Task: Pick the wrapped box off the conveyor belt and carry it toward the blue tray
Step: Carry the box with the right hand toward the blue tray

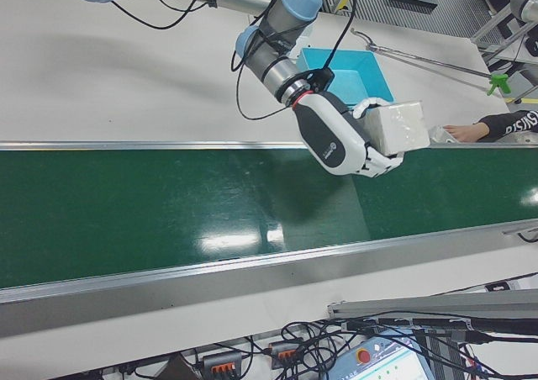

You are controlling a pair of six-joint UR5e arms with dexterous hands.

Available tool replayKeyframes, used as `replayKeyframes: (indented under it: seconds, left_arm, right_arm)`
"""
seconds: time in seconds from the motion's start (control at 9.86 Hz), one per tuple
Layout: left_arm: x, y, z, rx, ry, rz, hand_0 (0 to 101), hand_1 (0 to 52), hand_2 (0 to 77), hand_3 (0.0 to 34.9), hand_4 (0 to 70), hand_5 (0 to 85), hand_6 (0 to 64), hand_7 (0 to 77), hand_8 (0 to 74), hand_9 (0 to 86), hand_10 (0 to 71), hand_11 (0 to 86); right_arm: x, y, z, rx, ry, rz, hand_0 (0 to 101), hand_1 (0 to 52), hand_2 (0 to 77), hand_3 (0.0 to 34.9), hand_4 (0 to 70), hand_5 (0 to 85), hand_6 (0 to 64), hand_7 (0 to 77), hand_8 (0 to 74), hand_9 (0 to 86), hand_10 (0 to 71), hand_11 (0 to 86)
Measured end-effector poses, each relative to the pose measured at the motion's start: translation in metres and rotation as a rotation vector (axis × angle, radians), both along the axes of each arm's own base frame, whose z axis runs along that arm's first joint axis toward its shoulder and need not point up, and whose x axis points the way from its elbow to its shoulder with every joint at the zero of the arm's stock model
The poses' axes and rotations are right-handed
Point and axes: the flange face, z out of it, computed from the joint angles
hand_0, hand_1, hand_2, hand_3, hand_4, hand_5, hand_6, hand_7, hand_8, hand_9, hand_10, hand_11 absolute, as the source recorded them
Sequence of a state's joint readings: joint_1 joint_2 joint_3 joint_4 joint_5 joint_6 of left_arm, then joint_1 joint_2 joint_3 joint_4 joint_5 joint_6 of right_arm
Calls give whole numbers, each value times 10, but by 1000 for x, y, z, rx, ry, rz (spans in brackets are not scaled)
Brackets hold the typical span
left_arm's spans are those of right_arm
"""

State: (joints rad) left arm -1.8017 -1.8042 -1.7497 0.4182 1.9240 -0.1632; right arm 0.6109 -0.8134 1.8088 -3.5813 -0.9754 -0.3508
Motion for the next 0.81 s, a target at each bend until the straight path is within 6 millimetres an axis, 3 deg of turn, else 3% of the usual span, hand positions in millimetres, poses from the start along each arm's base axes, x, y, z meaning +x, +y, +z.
replayKeyframes:
  seconds: [0.1, 0.2, 0.3, 0.41, 0.51, 0.61, 0.71, 0.81]
  left_arm:
    - [0, 0, 0, 0, 0, 0, 0, 0, 5, 0, 5, 11, 5, 5, 5, 0, 0, 5]
    - [0, 0, 0, 0, 0, 0, 0, 0, 5, 0, 0, 11, 5, 5, 5, 0, 5, 5]
    - [0, 0, 0, 0, 0, 0, 0, 0, 5, 0, 0, 11, 5, 5, 5, 0, 5, 5]
    - [0, 0, 0, 0, 0, 0, 0, 0, 5, 0, 0, 11, 0, 5, 5, 0, 0, 5]
    - [0, 0, 0, 0, 0, 0, 0, 0, 5, 0, 0, 11, 0, 5, 5, 0, 0, 5]
    - [0, 0, 0, 0, 0, 0, 0, 0, 5, 0, 0, 11, 5, 5, 5, 0, 0, 5]
    - [0, 0, 0, 0, 0, 0, 0, 0, 5, 0, 5, 11, 5, 5, 5, 0, 5, 0]
    - [0, 0, 0, 0, 0, 0, 0, 0, 5, 0, 5, 11, 5, 5, 5, 0, 5, 0]
  right_arm:
    - [-24, 25, -10, 4, -1, -12, 478, 38, 365, 2, 278, 458, 404, 360, 480, 453, 600, 295]
    - [-49, 51, -20, 10, 9, -23, 478, 38, 365, 2, 278, 458, 404, 360, 480, 453, 611, 300]
    - [-68, 71, -28, 19, 25, -29, 465, 38, 365, 25, 278, 458, 447, 409, 551, 518, 611, 300]
    - [-84, 88, -32, 26, 40, -34, 465, 38, 365, 25, 278, 458, 447, 409, 551, 518, 611, 300]
    - [-96, 96, -31, 29, 51, -40, 476, 38, 365, 0, 278, 458, 453, 431, 540, 595, 611, 300]
    - [-108, 101, -28, 33, 58, -49, 476, 38, 365, 0, 278, 458, 453, 431, 540, 595, 611, 300]
    - [-117, 105, -24, 37, 59, -60, 503, 49, 300, 4, 289, 436, 360, 442, 420, 529, 611, 273]
    - [-125, 109, -23, 39, 58, -71, 502, 169, 213, 4, 196, 355, 295, 387, 420, 529, 611, 273]
